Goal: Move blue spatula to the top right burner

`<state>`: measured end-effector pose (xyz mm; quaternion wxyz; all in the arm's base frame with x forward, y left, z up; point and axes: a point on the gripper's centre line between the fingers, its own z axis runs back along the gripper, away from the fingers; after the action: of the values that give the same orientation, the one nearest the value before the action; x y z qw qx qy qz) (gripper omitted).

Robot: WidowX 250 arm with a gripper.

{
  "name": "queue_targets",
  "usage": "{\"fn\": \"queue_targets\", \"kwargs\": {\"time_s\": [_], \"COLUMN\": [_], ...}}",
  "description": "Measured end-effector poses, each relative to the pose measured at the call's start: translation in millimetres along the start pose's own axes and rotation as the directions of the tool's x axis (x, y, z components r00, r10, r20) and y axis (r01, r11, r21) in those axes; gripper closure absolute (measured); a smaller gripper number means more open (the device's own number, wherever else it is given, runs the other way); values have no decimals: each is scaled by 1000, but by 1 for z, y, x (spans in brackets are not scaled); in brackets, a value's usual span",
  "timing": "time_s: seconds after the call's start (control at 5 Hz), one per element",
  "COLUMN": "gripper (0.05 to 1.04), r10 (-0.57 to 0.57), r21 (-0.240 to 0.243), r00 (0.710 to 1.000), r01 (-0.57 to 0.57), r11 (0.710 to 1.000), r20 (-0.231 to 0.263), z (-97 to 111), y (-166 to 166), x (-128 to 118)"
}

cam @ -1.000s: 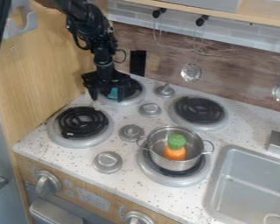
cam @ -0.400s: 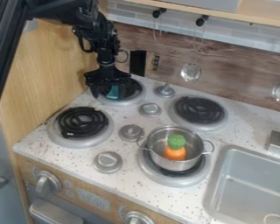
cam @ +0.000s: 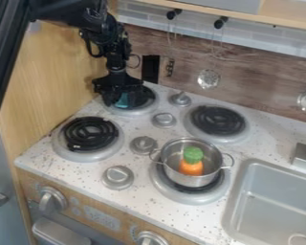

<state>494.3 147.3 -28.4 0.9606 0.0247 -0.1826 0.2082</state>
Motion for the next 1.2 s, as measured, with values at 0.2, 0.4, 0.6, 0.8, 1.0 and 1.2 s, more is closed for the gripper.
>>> {"fn": "queue_targets", "kwargs": {"time_s": [0.2,0.4,0.6,0.8,1.0,1.2], "gripper": [588,589,589,589,589,589], "r10": [2,-17,-79,-160,-254,-349], "r21": [-14,-47,-90,-123,-167,-192], "r00": [1000,1000,995,984,964,936], "r01": [-2,18,84,170,264,349], "r11": [1000,999,992,978,950,917], "r20": [5,17,62,83,78,32], "z": [-1,6,31,52,66,68], "y": [-1,-11,-35,-65,-99,-125], "x": [-7,-13,-15,-34,-64,-99]}}
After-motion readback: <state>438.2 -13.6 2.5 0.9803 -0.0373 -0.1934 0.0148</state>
